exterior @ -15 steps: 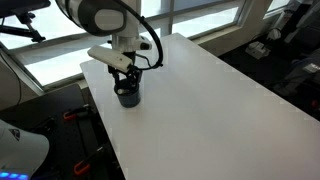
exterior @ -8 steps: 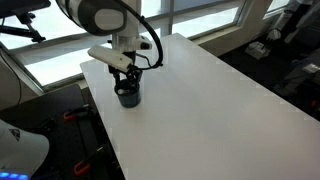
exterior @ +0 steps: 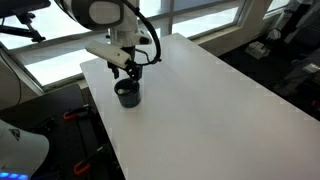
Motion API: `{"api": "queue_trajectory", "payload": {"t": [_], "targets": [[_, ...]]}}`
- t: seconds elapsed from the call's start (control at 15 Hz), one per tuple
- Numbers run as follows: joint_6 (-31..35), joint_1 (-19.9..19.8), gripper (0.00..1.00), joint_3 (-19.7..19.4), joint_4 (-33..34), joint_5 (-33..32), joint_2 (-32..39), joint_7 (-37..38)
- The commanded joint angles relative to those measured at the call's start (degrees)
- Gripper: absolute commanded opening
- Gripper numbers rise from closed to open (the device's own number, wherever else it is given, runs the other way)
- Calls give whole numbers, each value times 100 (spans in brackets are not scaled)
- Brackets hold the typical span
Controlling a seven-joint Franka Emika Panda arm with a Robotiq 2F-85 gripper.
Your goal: Remove the marker from the mug
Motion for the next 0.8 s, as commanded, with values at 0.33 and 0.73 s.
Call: {"api": "queue_trajectory", "payload": {"t": [0.33,0.73], "targets": [[-59,37,46,1,-279,190,-433,38],[-26,5,50,-43,-198,162,-238,57]]}}
